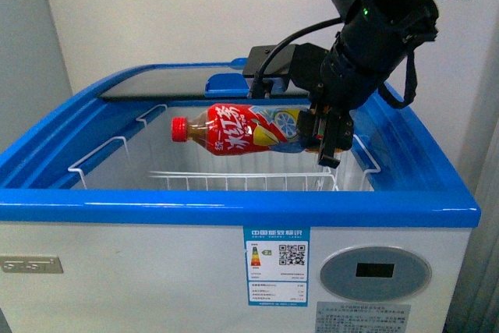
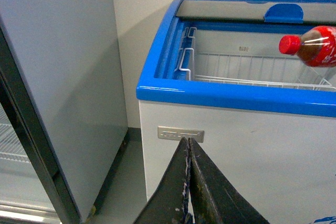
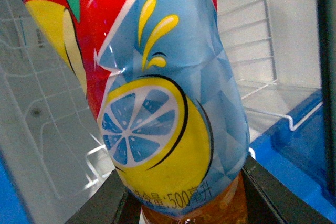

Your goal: Put drink in fridge

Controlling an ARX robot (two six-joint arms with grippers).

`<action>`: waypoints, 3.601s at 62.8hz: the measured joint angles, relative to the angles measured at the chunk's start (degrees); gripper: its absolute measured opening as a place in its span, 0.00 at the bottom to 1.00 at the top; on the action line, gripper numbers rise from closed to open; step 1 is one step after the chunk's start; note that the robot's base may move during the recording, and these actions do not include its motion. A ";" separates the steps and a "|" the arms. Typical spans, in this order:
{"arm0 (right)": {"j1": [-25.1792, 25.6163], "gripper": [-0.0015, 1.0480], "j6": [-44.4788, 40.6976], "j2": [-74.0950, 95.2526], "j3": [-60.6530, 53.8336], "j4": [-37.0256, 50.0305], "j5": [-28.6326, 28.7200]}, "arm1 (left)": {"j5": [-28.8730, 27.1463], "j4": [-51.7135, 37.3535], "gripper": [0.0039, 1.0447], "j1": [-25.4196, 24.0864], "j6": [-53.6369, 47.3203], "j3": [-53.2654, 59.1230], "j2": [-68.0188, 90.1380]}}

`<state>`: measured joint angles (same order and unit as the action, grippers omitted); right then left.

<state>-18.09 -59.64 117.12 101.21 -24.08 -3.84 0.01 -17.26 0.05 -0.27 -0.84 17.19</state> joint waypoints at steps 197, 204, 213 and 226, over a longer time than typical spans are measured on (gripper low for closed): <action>17.99 0.20 59.23 -116.76 -100.26 23.96 3.87 | -0.02 17.18 0.20 0.00 0.13 0.00 -16.90; 17.99 0.41 59.23 -116.78 -100.26 23.96 3.87 | -0.02 17.18 0.40 0.00 0.13 0.00 -16.90; 17.99 0.87 59.25 -116.78 -100.26 23.96 3.87 | -0.02 17.18 0.88 0.00 0.13 0.00 -16.90; 17.99 0.93 59.32 -116.78 -100.26 23.96 3.87 | -0.02 17.18 0.92 0.00 0.13 0.00 -16.90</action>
<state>-0.10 -0.32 0.34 0.95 -0.12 0.03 -0.01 -0.08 0.05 -0.14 -0.84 0.30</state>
